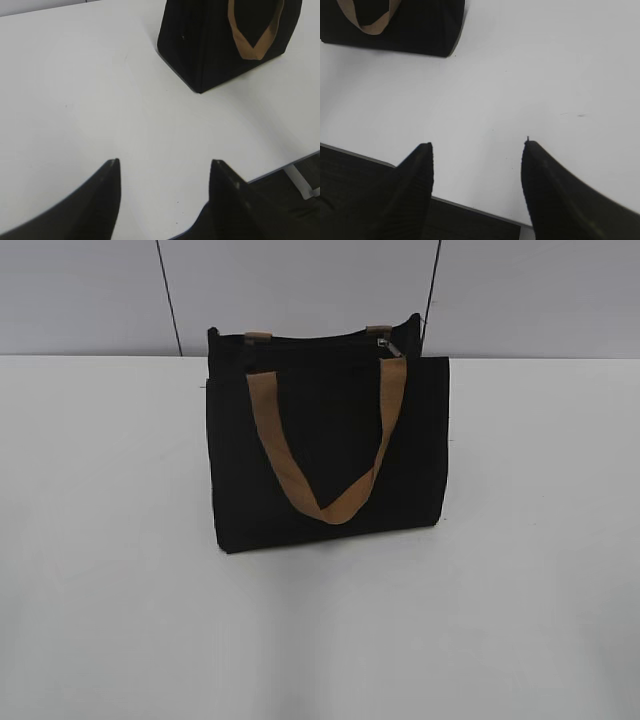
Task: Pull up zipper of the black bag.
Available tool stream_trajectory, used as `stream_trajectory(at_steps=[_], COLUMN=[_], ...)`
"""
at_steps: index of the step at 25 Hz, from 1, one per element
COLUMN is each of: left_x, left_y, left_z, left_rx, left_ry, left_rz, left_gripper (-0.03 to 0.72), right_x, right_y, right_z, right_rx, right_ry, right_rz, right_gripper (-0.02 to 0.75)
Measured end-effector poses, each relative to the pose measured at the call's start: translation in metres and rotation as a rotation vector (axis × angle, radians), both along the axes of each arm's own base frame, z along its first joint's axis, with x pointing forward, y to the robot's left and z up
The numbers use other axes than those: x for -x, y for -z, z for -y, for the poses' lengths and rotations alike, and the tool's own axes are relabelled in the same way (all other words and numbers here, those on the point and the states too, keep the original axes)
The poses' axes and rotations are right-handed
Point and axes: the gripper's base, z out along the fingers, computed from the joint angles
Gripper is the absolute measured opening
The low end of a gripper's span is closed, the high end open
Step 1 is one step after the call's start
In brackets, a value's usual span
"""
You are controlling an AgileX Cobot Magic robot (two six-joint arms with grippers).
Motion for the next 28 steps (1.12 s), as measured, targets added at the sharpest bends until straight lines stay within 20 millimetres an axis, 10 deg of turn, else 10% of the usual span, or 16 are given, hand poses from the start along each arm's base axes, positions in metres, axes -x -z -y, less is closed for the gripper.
stream_trajectory(at_steps=[28], left_x=[0.018], left_y=[0.001], left_z=[-0.003], left_rx=[0.027], left_ry=[-0.58], left_rz=[0.083], left_gripper=[0.376], right_x=[-0.002], right_y=[0.0], right_z=[-0.002], right_rx=[-0.015], right_ry=[0.117], right_rz=[0.0], right_gripper=[0.426])
